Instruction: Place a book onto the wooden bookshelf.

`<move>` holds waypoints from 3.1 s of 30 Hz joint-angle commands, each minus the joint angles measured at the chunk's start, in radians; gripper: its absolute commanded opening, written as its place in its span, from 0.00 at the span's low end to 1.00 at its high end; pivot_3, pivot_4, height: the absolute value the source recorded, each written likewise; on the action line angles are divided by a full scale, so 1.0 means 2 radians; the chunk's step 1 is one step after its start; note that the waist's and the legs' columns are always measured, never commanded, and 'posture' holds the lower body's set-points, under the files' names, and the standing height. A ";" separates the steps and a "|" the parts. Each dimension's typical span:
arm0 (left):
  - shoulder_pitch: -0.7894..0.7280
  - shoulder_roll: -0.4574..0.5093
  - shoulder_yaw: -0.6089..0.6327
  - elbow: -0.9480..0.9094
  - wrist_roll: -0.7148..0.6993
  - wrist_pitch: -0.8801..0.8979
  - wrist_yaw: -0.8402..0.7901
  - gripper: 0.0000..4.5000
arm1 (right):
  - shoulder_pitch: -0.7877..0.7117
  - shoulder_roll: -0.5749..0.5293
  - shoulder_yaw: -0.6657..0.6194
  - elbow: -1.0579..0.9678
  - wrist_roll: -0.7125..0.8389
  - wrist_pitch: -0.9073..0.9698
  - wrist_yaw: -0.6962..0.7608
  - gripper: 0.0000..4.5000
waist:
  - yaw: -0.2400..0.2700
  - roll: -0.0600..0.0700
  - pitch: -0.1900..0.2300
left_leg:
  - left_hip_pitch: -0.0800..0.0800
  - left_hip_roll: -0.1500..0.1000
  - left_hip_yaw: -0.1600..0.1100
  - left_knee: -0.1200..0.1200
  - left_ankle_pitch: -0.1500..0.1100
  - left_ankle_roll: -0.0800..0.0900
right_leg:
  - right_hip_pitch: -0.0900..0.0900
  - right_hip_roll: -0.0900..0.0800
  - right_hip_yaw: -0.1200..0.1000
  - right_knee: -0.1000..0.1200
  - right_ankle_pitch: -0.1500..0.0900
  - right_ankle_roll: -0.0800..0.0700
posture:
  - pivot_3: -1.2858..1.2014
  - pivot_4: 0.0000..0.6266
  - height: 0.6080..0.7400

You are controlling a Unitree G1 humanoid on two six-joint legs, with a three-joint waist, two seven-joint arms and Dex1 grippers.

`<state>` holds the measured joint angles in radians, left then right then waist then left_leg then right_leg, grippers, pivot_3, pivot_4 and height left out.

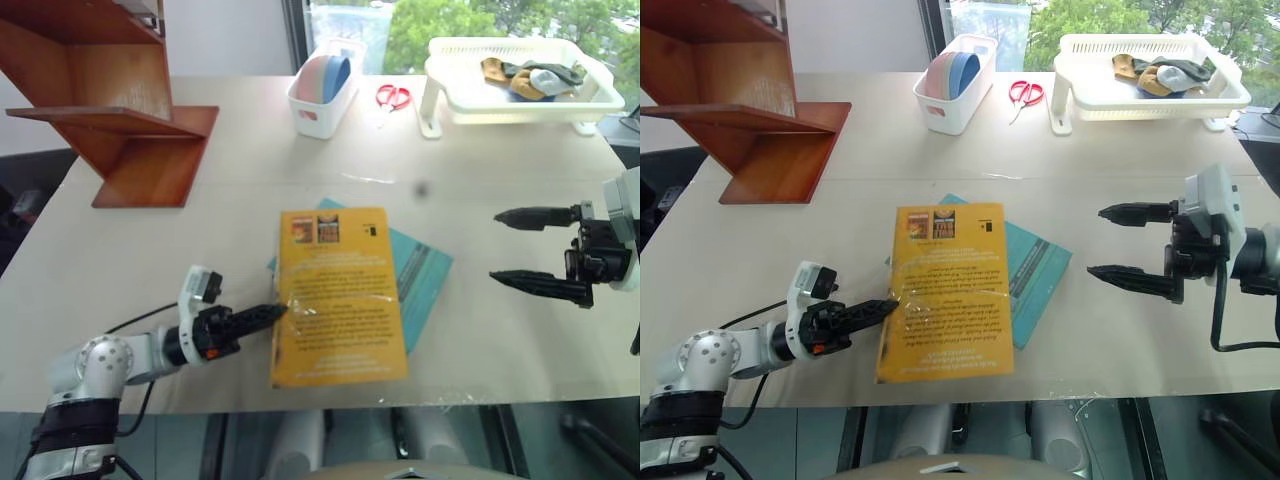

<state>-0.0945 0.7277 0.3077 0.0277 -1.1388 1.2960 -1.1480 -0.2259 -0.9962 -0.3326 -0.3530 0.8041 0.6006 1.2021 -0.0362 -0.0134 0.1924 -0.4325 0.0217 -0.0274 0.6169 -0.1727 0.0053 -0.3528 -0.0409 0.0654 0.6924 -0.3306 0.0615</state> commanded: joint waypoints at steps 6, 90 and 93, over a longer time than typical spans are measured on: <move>-0.133 0.064 0.118 -0.062 -0.087 -0.023 0.070 0.00 | -0.053 0.012 -0.030 0.038 0.086 0.025 0.027 1.00 | 0.005 -0.001 0.000 | 0.000 0.000 0.000 0.000 0.000 0.000 | 0.000 0.000 0.000 0.000 0.000 0.000 | 0.52 0.24 1.00; -0.655 0.333 -0.252 0.574 0.839 -0.951 0.168 0.99 | -0.289 0.085 -0.075 0.290 0.148 0.073 0.082 1.00 | -0.004 -0.002 0.003 | -0.015 0.000 0.001 0.011 0.000 0.000 | -0.013 0.004 -0.002 0.010 0.000 0.001 | 0.52 0.24 1.00; -0.657 0.340 -0.231 0.567 0.808 -0.950 0.144 0.99 | -0.290 0.084 -0.075 0.293 0.147 0.073 0.083 1.00 | -0.004 -0.002 0.003 | -0.015 0.000 0.001 0.011 0.000 0.000 | -0.013 0.004 -0.002 0.010 0.000 0.001 | 0.52 0.24 1.00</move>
<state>-1.3910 1.3660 -0.2003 1.1737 0.5280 -0.6047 -0.8435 -0.7907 -0.8161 -0.4554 0.2521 1.0940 0.7581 1.3658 -0.0436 -0.0164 0.1993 -0.4635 0.0210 -0.0251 0.6391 -0.1725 0.0060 -0.3795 -0.0323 0.0608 0.7115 -0.3301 0.0626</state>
